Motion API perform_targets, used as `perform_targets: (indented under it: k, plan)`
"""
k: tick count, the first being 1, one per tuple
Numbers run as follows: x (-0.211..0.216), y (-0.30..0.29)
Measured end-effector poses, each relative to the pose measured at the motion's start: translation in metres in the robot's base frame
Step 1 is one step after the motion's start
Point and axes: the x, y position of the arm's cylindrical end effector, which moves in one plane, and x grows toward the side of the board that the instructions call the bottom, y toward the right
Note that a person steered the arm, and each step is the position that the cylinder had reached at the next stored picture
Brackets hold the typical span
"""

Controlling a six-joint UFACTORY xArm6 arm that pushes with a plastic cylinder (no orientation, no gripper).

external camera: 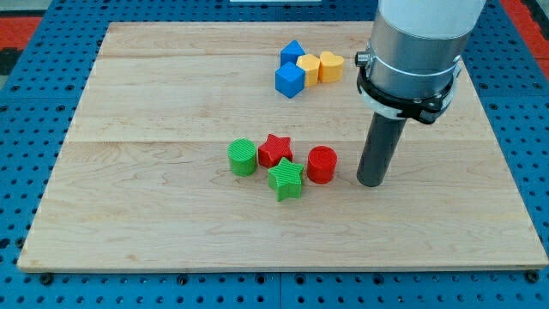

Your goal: Push the red circle right to the green star

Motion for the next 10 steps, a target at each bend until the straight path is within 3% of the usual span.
perform_targets:
  k: [3,5,8,10]
  plan:
    - [-0.045,-0.003]
    - [-0.051,-0.008]
    - [-0.026,-0.049]
    - [0.067,-0.04]
